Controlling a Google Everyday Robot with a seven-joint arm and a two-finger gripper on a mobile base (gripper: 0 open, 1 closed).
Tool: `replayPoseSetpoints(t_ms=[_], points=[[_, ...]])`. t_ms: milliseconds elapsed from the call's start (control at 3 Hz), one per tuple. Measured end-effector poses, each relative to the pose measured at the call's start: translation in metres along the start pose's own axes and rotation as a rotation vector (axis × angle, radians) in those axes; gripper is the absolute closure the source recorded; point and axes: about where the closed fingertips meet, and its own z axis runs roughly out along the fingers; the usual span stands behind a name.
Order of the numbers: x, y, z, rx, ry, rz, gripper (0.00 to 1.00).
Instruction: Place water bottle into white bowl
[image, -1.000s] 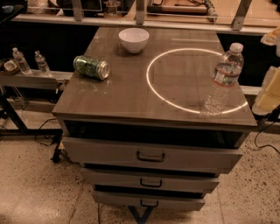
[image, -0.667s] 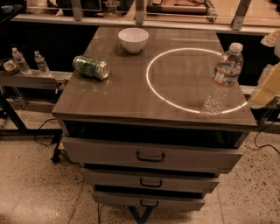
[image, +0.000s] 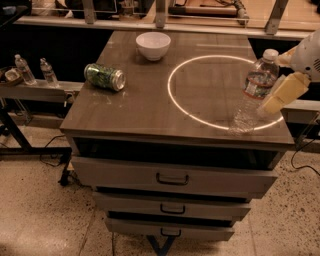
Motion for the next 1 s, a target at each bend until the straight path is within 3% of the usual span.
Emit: replayPoseSetpoints(t_ms=[333, 667, 1000], points=[[-0.01, -0.014, 0.019, -0.071, -0.132, 0.093, 0.25], [-0.016, -0.021, 0.023, -0.108, -0.193, 0.147, 0.47], [-0.032, -0.016, 0.013, -0.187, -0.294, 0.201, 0.78]])
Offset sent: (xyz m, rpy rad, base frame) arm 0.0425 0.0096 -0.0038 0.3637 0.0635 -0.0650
